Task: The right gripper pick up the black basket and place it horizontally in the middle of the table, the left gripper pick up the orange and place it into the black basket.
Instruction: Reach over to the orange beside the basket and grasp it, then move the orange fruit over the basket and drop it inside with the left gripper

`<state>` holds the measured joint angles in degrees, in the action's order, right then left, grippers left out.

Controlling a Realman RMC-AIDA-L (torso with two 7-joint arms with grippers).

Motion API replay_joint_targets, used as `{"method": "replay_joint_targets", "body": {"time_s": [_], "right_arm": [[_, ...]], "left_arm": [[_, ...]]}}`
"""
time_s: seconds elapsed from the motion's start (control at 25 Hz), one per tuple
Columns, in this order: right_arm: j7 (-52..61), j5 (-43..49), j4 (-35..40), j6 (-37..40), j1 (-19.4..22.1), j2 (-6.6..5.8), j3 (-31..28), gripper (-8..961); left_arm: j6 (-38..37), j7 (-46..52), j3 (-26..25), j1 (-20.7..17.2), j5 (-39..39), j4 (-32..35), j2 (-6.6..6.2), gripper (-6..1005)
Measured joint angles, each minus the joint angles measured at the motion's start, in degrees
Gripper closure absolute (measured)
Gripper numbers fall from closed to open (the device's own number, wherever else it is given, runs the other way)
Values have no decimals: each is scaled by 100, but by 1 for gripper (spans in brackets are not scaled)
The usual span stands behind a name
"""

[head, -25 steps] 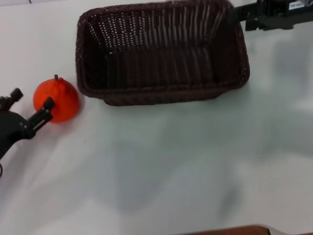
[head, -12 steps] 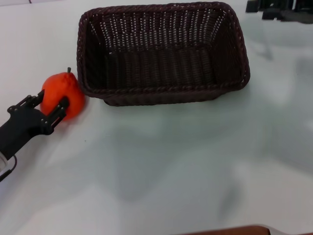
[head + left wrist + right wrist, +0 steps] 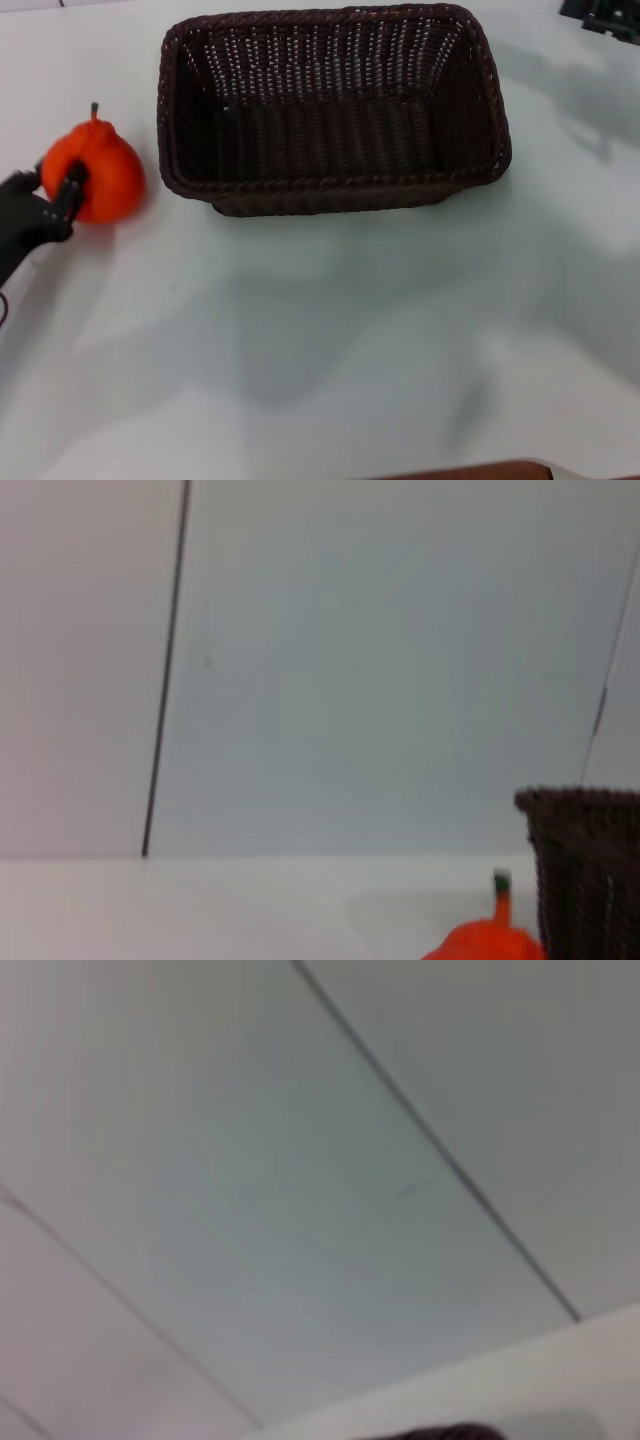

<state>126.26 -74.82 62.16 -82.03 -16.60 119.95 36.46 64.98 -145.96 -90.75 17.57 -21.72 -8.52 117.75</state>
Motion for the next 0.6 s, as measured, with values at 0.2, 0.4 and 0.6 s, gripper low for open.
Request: {"method": "replay_joint_targets", "body": {"time_s": [0.2, 0.4, 0.6], "right_arm": [[-1244, -622, -1075, -71, 56, -22, -635, 280], [-1683, -735, -1520, -101, 123, -36, -966, 280], [-1912, -743, -1760, -138, 135, -29, -1143, 280]], "left_arm": [[51, 11, -149, -145, -4, -407, 4, 665], [411, 232, -198, -193, -12, -640, -26, 707], [1164, 393, -300, -233, -29, -833, -37, 742]]}}
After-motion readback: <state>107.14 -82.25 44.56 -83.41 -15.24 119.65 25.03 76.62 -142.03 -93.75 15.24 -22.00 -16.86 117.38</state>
